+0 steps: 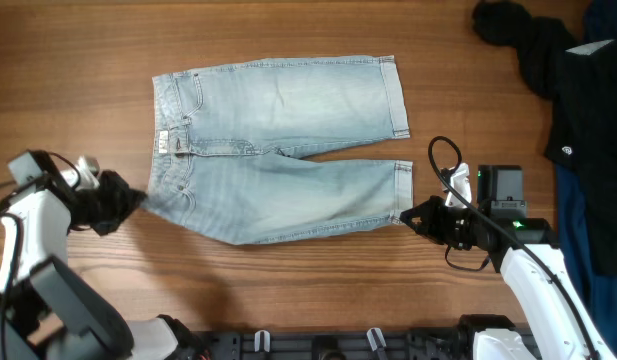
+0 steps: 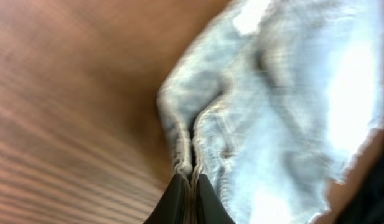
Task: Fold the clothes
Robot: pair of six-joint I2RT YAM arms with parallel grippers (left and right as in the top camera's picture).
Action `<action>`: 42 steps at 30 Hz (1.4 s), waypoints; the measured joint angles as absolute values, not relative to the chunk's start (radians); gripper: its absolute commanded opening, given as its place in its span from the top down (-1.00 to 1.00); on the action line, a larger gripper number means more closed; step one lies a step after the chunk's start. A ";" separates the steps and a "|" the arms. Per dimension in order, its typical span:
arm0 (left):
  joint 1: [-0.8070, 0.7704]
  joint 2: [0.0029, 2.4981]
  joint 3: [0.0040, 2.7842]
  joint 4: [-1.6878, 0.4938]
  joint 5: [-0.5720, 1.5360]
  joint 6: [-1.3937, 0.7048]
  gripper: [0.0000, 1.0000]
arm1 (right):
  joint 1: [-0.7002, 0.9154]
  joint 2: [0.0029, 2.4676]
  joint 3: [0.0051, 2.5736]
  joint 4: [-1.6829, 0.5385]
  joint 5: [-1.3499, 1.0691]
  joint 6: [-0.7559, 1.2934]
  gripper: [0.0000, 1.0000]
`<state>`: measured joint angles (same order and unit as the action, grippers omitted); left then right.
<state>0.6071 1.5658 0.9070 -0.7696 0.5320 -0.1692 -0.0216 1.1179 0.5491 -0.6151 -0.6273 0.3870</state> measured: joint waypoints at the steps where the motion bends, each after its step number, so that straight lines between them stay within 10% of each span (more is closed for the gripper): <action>1: 0.607 1.523 0.929 -0.775 0.564 -0.156 0.92 | -0.022 1.118 0.549 -0.615 -0.627 0.387 0.91; 21: 0.604 0.816 0.949 -1.123 0.461 -0.148 0.92 | -0.021 0.951 1.200 -1.089 -0.489 0.328 0.91; 38: 0.586 1.336 0.952 -0.715 0.260 -0.318 0.92 | -0.003 1.727 1.239 -0.225 -0.636 0.426 0.91; 42: 0.586 1.384 0.952 -0.704 0.263 -0.320 0.92 | 0.083 1.773 1.239 -0.231 -0.684 0.402 -0.11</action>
